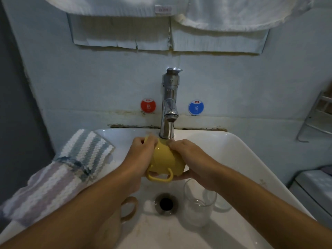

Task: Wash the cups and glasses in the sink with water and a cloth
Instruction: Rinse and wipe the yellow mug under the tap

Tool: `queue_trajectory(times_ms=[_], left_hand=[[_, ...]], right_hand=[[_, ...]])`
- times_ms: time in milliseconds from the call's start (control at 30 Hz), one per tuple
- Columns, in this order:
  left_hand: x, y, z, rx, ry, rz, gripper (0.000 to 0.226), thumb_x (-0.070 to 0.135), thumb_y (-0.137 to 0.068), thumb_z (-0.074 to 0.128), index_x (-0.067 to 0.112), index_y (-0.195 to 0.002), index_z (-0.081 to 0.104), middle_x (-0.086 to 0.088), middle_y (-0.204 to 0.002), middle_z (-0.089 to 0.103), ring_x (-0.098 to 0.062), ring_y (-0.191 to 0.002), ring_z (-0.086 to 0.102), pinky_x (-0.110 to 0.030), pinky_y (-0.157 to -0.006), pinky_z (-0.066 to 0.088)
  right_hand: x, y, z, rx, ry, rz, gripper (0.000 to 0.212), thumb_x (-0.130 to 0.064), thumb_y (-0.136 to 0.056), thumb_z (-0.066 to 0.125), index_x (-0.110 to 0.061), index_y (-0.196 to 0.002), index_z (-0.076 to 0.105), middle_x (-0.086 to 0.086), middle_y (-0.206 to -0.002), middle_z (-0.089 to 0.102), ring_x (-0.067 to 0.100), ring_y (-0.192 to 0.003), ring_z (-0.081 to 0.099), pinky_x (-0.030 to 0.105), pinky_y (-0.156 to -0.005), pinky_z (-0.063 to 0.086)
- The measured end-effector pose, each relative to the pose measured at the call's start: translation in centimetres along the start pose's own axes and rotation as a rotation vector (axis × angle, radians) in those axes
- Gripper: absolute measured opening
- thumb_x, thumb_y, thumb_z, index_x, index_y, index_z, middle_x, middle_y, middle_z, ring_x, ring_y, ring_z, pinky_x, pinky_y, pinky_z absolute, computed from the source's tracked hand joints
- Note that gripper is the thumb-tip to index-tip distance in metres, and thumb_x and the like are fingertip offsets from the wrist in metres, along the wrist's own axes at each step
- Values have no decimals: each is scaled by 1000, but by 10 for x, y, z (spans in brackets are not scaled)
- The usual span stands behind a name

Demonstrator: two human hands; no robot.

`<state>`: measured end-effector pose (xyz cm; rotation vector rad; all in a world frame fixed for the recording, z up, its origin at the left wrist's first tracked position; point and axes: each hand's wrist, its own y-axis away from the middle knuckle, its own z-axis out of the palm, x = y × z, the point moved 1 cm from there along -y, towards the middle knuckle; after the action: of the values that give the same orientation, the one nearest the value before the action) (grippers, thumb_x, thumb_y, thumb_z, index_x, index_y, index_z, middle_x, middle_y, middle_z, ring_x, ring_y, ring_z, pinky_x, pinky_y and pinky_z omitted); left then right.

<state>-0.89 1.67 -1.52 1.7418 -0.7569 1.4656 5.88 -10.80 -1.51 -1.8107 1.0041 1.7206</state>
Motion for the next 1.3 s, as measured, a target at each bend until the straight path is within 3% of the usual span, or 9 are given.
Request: queue_trajectory(times_ms=[167,333,500,600,733,1000,1167,1233,1300], left_hand=[[-1,1,0,-31,-15,-4,47,43,-88,65,28,-126,43,-2,-112,52,-25,-98,58,-44,-75,61],[0,0,2,-2,30,-17,34,42,-99,45,24,-128,44,-11,-117,52,-31,-100,59,-42,-67,61],[0,-1,0,31,57,-33,35,43,-99,42,22,-128,46,-14,-118,54,-33,-101,59,-39,-60,59],[0,-1,0,-16,48,-4,37,41,-95,55,27,-128,45,-4,-110,54,-27,-95,59,-42,-68,62],[0,-1,0,-74,-9,18,47,38,-89,65,35,-131,41,0,-114,50,-27,-100,57,-46,-77,61],[0,-2,4,-86,14,99,31,42,-104,34,44,-134,45,2,-123,50,-27,-103,60,-52,-79,59],[0,3,4,-158,-15,118,42,36,-94,60,46,-131,44,9,-116,51,-24,-101,60,-47,-76,61],[-2,3,5,-180,-36,132,47,32,-89,68,45,-128,45,8,-119,50,-25,-103,59,-45,-75,62],[-1,2,5,-168,-27,122,37,33,-89,67,44,-121,51,5,-120,49,-28,-104,59,-47,-73,62]], right_hand=[[-1,0,0,19,18,-15,36,-45,-94,57,-25,-124,49,0,-117,53,21,-101,58,33,-66,62],[-1,-2,-2,102,2,12,20,-35,-104,40,-23,-116,50,3,-110,51,23,-96,57,35,-64,61],[-3,-1,-3,31,-2,-8,22,-35,-100,50,-25,-119,50,0,-115,50,22,-98,56,32,-60,60],[-3,-2,-2,9,10,-18,31,-38,-95,59,-27,-123,51,-1,-119,51,22,-103,56,33,-64,61],[-2,-4,-2,59,27,-52,23,-40,-98,54,-31,-118,56,0,-120,52,24,-104,56,32,-61,60],[0,-5,-3,187,16,-5,26,-38,-104,39,-25,-120,53,4,-116,51,25,-101,56,30,-55,58],[1,-6,-3,252,-9,42,14,-34,-104,40,-26,-105,51,3,-108,51,26,-97,56,41,-70,61],[1,-6,-5,263,5,49,14,-34,-104,41,-26,-108,51,4,-109,52,27,-98,57,47,-78,61],[1,-7,-5,264,2,48,17,-34,-104,41,-24,-112,52,5,-110,52,29,-99,57,49,-80,60]])
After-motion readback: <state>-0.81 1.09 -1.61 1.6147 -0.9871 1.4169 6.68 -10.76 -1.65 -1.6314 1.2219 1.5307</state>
